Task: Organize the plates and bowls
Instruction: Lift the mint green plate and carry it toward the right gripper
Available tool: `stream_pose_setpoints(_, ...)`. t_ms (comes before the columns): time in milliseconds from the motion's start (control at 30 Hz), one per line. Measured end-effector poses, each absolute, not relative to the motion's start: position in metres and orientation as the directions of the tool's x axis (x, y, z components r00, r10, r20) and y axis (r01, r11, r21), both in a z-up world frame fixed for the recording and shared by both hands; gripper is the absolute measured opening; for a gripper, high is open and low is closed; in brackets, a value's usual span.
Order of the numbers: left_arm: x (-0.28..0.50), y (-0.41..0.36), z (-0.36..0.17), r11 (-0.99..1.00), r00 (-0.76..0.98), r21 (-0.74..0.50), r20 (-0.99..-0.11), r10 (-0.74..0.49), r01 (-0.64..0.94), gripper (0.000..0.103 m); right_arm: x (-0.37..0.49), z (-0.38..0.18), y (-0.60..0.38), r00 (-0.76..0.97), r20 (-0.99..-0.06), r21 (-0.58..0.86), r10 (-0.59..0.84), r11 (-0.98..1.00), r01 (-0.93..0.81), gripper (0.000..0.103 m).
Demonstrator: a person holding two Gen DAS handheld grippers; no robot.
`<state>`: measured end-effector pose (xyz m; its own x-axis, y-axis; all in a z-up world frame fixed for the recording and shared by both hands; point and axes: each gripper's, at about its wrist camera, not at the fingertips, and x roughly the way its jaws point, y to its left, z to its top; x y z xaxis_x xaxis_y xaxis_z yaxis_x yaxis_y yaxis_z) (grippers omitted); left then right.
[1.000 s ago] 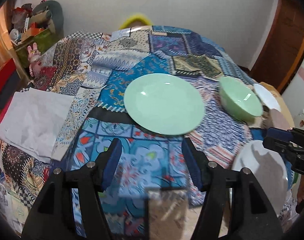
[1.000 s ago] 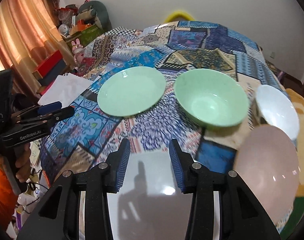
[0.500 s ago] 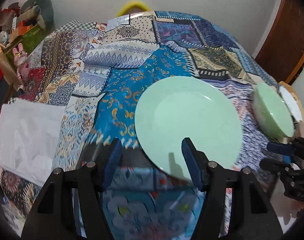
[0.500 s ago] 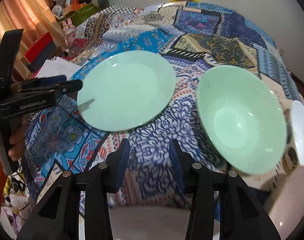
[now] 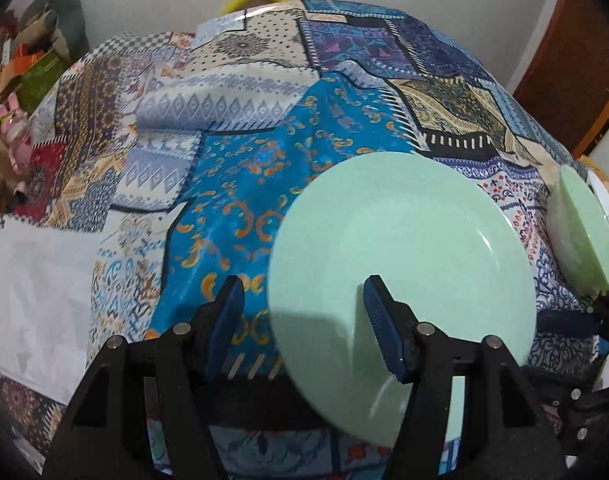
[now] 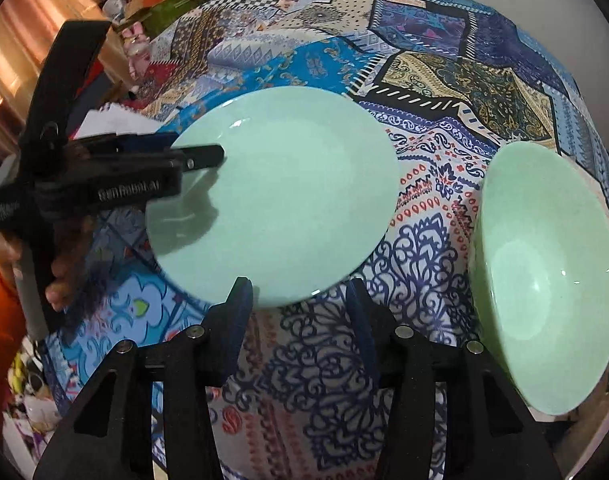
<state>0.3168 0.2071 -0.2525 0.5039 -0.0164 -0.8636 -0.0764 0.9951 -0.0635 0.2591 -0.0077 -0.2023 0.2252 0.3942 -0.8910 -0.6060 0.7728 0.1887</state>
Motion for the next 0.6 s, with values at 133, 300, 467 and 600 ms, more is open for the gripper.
stream_pose_setpoints(133,0.319,0.200,-0.252,0.998,0.517,-0.046,-0.856,-0.012,-0.053,0.050,0.271,-0.207,-0.010,0.194,-0.889,0.242,0.414,0.786,-0.569,0.045)
stream_pose_setpoints(300,0.316,0.210,-0.252,0.997,0.532,-0.049,-0.846,-0.010,-0.058,0.028,0.271,-0.208,-0.003,0.180,-0.899,0.225,0.400,0.773,-0.593,0.046)
stream_pose_setpoints(467,0.306,0.212,-0.250,0.997,0.507,-0.051,-0.862,-0.018,-0.052,0.027,0.271,-0.207,-0.003,0.171,-0.892,0.247,0.418,0.768,-0.590,0.045)
stream_pose_setpoints(600,0.291,0.213,-0.248,0.997,0.499,-0.042,-0.866,-0.003,-0.067,0.027,0.263,-0.207,-0.001,0.157,-0.888,0.262,0.433,0.755,-0.601,0.045)
